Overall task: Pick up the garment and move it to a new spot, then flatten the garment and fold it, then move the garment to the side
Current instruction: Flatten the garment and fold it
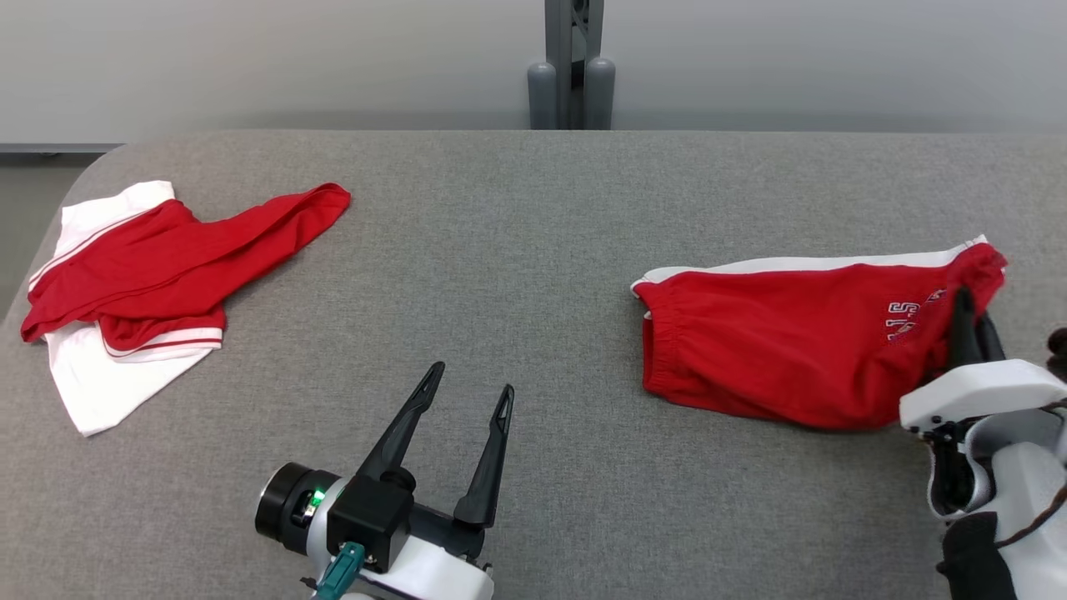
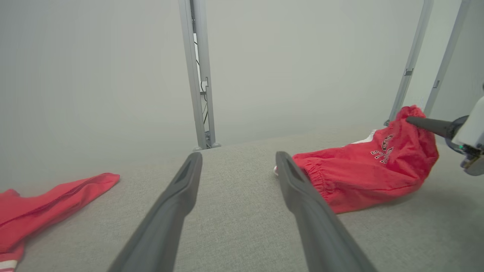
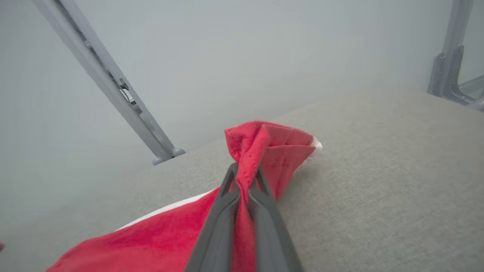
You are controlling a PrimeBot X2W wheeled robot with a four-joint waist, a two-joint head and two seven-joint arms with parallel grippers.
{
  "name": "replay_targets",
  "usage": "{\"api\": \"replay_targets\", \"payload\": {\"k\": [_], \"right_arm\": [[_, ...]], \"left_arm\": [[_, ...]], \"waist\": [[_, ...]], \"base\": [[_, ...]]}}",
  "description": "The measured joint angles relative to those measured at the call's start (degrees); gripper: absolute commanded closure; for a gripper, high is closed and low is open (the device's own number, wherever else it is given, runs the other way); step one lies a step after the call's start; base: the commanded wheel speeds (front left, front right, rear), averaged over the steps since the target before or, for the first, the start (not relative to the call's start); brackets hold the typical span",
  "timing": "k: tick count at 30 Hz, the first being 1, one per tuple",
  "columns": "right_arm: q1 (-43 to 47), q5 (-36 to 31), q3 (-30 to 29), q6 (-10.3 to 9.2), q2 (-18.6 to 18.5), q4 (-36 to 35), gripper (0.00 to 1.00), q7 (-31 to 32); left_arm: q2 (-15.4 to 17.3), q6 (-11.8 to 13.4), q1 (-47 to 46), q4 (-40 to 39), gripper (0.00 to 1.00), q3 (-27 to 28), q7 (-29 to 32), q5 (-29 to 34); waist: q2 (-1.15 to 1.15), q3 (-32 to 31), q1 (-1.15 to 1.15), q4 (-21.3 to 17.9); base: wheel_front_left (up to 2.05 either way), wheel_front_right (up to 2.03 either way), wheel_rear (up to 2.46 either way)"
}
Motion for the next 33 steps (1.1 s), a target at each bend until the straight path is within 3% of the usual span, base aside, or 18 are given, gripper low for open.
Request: {"api": "replay_targets", "payload": {"k": [8,17,27,28,29,30,33], "right_arm": [[5.3,7.1,16.0,0.00,0.2,-12.2,1.00,1.7],[12.7,7.9,27.1,0.00,0.2,-24.0,1.00,8.2],[17.6,8.4,31.1,0.00,0.2,-24.1,1.00,11.4],[17.6,8.9,31.2,0.01,0.2,-23.7,0.90,11.4],[17.6,9.3,31.3,0.00,0.3,-23.4,0.39,11.4],[17.6,9.5,31.4,0.00,0.3,-23.1,0.00,11.1],[17.6,11.5,32.6,0.01,0.2,-23.1,0.00,10.0]], "left_arm": [[-0.6,-0.5,0.1,0.3,0.00,-0.1,0.0,-0.2],[-0.9,-0.5,0.9,0.9,0.00,0.3,0.0,-0.4],[-1.0,-0.5,1.1,0.8,0.00,1.1,0.0,-0.6],[-1.1,-0.5,1.1,0.8,0.00,1.1,0.0,-0.7],[-1.1,-0.5,1.1,0.8,0.00,1.2,0.0,-0.7],[-1.1,-0.5,1.1,0.9,0.00,1.3,0.0,-0.7],[-1.1,-0.4,1.2,1.0,0.00,1.6,0.0,-0.8]], "waist": [[0.00,-0.6,0.00,2.7],[0.00,-1.2,0.00,6.5],[0.00,-0.7,0.00,7.9],[0.00,-0.8,0.00,7.8],[0.00,-0.9,0.00,7.7],[0.00,-1.0,0.00,7.6],[0.00,-1.6,0.00,7.0]], "base": [[0.00,0.00,0.00],[0.00,0.00,0.00],[0.00,0.00,0.00],[0.00,0.00,0.00],[0.00,0.00,0.00],[0.00,0.00,0.00],[0.00,0.00,0.00]]}}
